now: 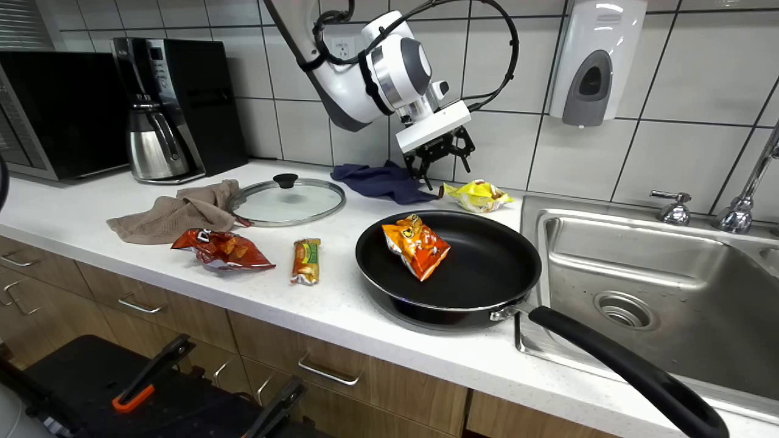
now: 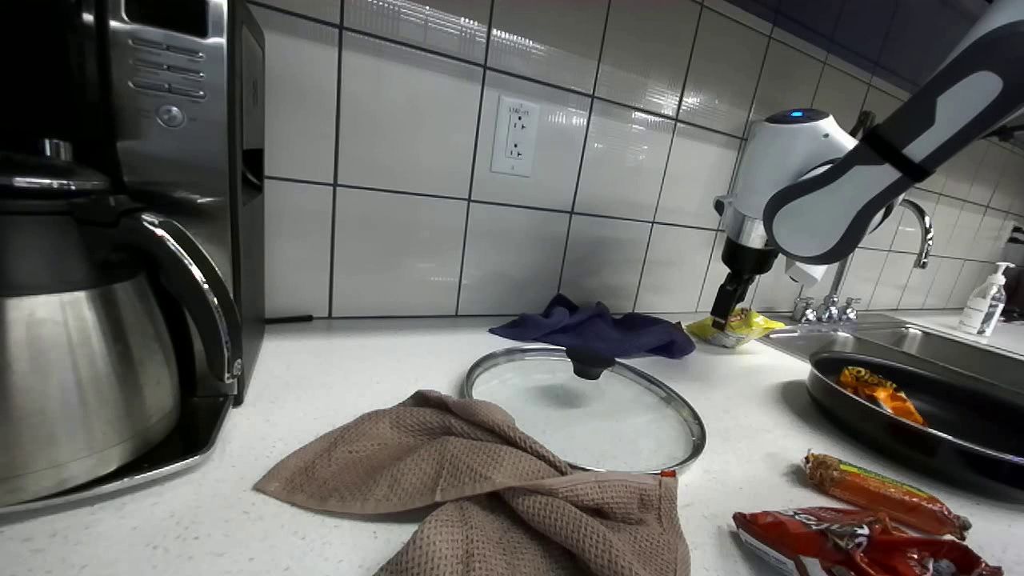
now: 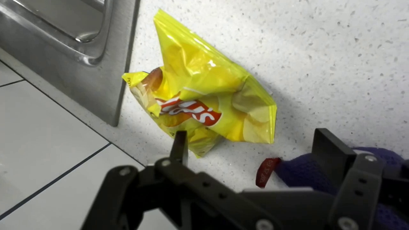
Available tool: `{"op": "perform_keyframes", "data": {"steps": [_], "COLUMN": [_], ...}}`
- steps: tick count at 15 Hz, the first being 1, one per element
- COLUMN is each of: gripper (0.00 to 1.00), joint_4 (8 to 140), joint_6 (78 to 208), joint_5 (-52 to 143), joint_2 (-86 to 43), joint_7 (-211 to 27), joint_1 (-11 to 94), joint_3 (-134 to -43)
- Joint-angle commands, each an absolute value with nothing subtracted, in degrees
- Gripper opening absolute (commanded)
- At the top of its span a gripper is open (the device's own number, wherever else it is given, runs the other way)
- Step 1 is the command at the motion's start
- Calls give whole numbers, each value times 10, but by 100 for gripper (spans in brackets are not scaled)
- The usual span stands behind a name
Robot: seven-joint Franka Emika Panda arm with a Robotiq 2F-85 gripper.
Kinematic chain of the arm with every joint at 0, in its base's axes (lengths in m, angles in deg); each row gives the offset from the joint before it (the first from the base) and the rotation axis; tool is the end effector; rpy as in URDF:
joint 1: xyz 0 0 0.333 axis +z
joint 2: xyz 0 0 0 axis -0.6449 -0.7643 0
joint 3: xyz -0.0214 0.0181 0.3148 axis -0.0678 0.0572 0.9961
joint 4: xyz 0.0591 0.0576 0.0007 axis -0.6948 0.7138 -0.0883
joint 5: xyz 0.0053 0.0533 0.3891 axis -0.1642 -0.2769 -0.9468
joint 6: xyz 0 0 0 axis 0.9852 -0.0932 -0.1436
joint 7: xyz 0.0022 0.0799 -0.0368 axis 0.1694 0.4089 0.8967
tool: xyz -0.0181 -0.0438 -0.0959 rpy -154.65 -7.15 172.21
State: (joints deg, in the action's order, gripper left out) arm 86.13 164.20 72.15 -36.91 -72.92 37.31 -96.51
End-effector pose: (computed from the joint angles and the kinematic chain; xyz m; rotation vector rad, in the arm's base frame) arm 0.6612 -0.1433 0.2663 2.5885 0.6406 0.2905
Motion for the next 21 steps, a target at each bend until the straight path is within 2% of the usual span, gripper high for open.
{"op": "perform_keyframes", "data": {"steps": [1,9,10,11,19,21], "gripper": [100,100,89,74,11,0], "joint_4": [872,879,879,879,880,880], "joint_6": [1646,1644,1644,1644,1645,1645], "joint_5": [719,712,712,712,711,711], "joint_2": [-362,-364,-364,-365,-364,-364], "joint_7": [-727,-728,-729,-729,-730,-731], "joint_1": [368,364,364,364,363,364], "joint_3": [-961,-959,-959,-959,-960,-960]}}
